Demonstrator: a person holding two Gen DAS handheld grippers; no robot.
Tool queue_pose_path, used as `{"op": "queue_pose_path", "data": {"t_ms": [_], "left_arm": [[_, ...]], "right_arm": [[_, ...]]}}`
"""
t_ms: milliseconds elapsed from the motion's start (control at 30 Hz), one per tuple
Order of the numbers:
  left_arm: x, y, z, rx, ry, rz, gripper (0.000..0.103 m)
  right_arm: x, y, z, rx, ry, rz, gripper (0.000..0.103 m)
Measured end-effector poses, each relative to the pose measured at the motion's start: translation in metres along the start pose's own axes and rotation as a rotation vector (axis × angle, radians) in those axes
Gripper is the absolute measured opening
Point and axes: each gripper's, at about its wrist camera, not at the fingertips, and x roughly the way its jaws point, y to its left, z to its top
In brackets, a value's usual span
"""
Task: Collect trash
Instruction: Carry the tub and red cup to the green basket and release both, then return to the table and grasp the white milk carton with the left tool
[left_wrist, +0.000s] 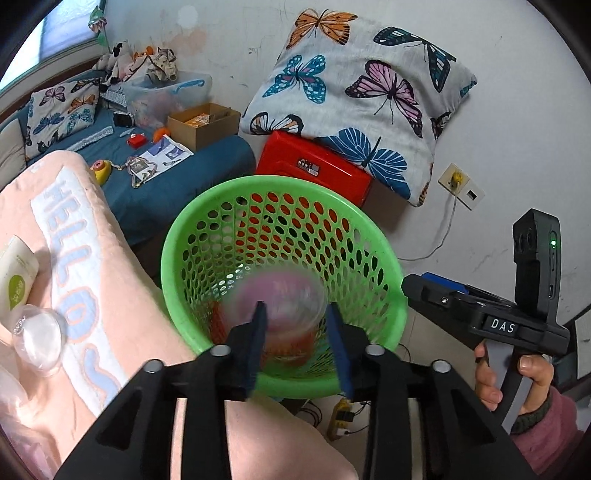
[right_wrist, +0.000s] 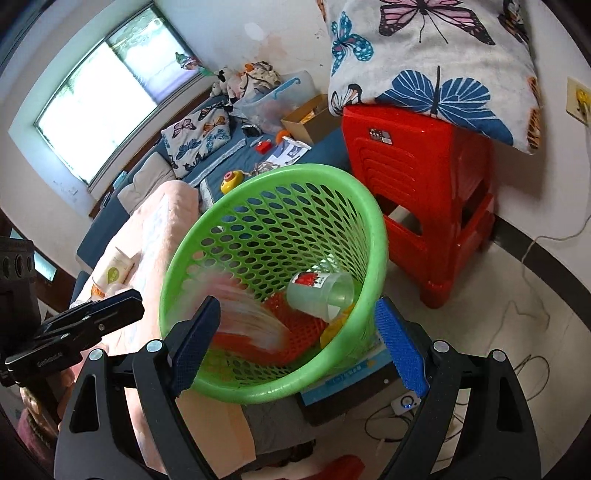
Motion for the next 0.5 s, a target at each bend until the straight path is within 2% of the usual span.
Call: {"op": "queue_pose_path", "data": {"t_ms": [133, 267, 500], "left_arm": [[-0.009, -0.001, -0.002, 0.000, -0.014, -0.002, 0.041], [-0.027, 0.000, -0.009, 0.006, -0.048, 0.026, 0.046], [-0.075, 0.015, -0.031, -0.030, -0.128, 0.092, 0.046]], "right_arm": [[-0.003, 0.005, 0.000, -0.006, -0.003, 0.013, 0.085], [-0.007, 0.015, 0.000, -0.021, -0.008, 0.028, 0.085], [-0.016, 0.042, -0.007, -0.078, -0.009, 0.071, 0.085]]}}
